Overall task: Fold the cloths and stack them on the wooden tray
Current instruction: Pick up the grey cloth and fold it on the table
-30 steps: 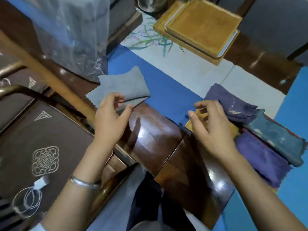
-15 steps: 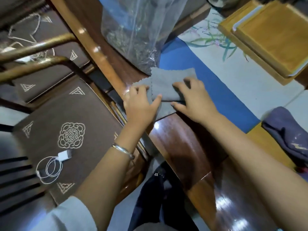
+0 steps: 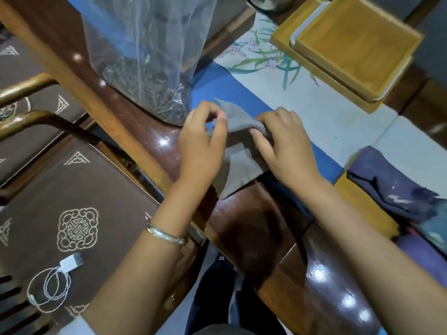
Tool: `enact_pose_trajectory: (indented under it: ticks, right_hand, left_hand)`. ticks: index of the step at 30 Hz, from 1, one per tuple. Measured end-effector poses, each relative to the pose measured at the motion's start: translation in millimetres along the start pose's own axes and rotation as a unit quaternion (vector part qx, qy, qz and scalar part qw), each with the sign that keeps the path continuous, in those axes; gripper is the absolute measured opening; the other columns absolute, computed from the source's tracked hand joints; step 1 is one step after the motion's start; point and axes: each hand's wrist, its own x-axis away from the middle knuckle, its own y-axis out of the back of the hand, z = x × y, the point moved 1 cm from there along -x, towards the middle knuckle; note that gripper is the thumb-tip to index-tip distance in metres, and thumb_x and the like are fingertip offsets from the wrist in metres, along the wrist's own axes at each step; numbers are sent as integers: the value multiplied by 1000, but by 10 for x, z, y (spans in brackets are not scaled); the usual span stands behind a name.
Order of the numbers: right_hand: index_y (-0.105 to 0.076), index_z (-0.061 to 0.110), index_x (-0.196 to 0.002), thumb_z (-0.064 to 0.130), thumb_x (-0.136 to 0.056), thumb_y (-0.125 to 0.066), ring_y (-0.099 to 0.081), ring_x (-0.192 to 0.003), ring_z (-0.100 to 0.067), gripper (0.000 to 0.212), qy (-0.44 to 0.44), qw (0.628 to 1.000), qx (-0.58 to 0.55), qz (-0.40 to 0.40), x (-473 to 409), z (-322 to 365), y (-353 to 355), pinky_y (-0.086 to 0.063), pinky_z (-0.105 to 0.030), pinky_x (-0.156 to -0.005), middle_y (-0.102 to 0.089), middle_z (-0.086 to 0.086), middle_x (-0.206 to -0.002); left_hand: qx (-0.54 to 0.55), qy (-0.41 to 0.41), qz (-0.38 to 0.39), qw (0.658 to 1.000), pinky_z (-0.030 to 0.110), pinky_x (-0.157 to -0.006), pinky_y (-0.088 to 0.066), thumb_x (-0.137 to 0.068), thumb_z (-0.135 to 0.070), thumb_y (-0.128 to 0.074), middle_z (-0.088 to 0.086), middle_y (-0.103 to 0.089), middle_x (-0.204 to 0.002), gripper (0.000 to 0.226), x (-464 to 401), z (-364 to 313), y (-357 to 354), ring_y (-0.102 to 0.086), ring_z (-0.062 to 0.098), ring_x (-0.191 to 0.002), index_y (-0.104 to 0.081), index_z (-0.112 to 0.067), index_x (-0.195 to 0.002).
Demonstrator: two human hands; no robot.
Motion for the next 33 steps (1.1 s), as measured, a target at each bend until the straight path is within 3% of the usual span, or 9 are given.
enact_pose_trajectory:
  ticks: [4,10,14,16,20,22,25,30,33]
  right_hand:
    - [-60,12,-103,30,-96,-49,-51,-91,-25,23,-34,997,-33,-57,98,-139,369,-37,-32,-77,-59,-8,-97]
    - [-63,10,-95,24,-94,-56,-53,-84,-17,16,-102,981,-83,-142,470,-336,912,-40,-27,-72,-60,-5,-88]
    - [-62,17,-87,33,-93,-52,-53,-76,-7,20,-133,969,-114,-175,853,-370,1322,-40,-19,-66,-58,4,-80]
    - [-58,20,-80,38,-95,-44,-53,-74,-5,27,-156,959,-137,-193,1063,-398,1566,-41,-23,-66,-55,6,-75]
    - [-56,6,-75,40,-97,-33,-52,-72,-18,46,-207,952,-91,-207,1390,-517,2084,-41,-42,-69,-55,-6,-72]
    - [-57,12,-81,42,-95,-35,-53,-75,-16,40,-223,950,-52,-213,1540,-598,2313,-42,-41,-71,-57,-2,-77]
    - [-54,25,-104,48,-92,-38,-60,-87,-13,30,-265,935,-59,-226,1830,-758,2592,-48,-36,-78,-59,14,-93]
    - [-38,36,-137,48,-90,-45,-52,-109,6,49,-313,904,-88,-277,2489,-932,2831,-45,-13,-86,-52,11,-124]
    - [-44,33,-132,45,-90,-49,-57,-100,0,45,-336,885,-100,-307,2848,-996,2892,-50,-24,-85,-56,7,-117]
  left_hand:
    - [117,35,72,990,31,-73,-42,-91,-22,-49,-12,-51,-75,11,-79,-403,-241,-49,10,-73,-51,-16,-83]
    - [222,38,229,947,15,-66,-46,-88,-27,-54,-4,-57,-82,15,5,-929,-651,-56,-2,-71,-54,-14,-95]
    - [232,4,325,917,29,-65,-52,-85,-27,-61,-1,-65,-78,8,149,-1363,-909,-62,9,-72,-61,-19,-87]
    - [231,-21,366,901,26,-66,-52,-84,-26,-62,-6,-68,-80,7,212,-1611,-998,-63,6,-74,-64,-21,-88]
    - [212,-77,443,868,29,-73,-53,-88,-22,-62,5,-72,-92,11,375,-2132,-1162,-66,8,-83,-66,-14,-95]
    - [200,-102,471,853,24,-73,-53,-89,-19,-62,2,-71,-93,7,486,-2353,-1262,-66,8,-84,-65,-16,-95]
    - [197,-118,500,835,28,-77,-54,-90,-17,-62,7,-71,-99,13,688,-2609,-1422,-67,18,-93,-66,-10,-100]
    - [172,-144,552,803,15,-75,-53,-91,-17,-60,-11,-69,-96,12,1172,-2883,-1662,-64,1,-91,-65,-21,-102]
    - [160,-172,551,801,27,-90,-52,-89,-9,-61,1,-69,-107,21,1515,-3006,-1819,-64,9,-101,-66,-10,-109]
